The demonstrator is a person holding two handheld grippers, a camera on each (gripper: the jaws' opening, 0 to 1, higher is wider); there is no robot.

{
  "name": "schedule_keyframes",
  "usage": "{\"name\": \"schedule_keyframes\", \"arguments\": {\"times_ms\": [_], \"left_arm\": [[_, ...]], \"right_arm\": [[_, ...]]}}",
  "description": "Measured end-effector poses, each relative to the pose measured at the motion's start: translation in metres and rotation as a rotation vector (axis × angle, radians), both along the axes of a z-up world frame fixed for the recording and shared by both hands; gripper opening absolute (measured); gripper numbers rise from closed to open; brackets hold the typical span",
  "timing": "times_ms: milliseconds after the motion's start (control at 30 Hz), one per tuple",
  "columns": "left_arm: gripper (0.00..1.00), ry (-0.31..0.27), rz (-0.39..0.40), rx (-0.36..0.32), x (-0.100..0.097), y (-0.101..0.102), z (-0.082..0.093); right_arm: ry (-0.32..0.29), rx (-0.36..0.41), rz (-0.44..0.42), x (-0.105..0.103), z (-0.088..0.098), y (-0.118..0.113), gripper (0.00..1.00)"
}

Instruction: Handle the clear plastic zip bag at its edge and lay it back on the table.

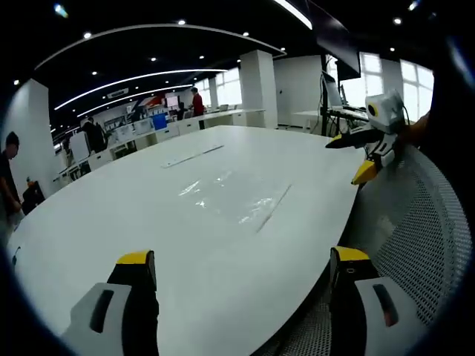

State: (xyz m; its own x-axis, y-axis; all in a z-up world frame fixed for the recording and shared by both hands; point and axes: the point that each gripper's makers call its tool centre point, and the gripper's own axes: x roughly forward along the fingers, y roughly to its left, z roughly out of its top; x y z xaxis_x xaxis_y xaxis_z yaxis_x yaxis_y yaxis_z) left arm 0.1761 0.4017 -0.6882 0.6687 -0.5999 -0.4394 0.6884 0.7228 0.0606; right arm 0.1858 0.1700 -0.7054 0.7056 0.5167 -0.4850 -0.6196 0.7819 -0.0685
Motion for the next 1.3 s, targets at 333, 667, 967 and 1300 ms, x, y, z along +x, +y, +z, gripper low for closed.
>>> {"name": "schedule_keyframes", "arguments": {"times_ms": [333, 667, 967, 1300], "left_arm": [[0.97, -0.001, -0.003, 0.001, -0.0008, -0.0025, 0.0018], [0.97, 0.001, -0.006, 0.002, -0.0013, -0.0041, 0.0022], [0.96, 0.004, -0.006, 0.003, -0.0013, -0.0034, 0.0011], [0.97, 0.010, -0.001, 0.000, -0.0013, -0.0044, 0.0024]], "right_arm": [[-0.002, -0.002, 0.000, -0.0001, 0.0005, 0.0005, 0.98], [-0.002, -0.001, 0.000, -0.0002, 0.0009, 0.0009, 0.98], [0.000, 0.000, -0.001, 0.0005, -0.0004, -0.0002, 0.98], [0.004, -0.001, -0.002, 0.0005, -0.0006, -0.0004, 0.97]]}}
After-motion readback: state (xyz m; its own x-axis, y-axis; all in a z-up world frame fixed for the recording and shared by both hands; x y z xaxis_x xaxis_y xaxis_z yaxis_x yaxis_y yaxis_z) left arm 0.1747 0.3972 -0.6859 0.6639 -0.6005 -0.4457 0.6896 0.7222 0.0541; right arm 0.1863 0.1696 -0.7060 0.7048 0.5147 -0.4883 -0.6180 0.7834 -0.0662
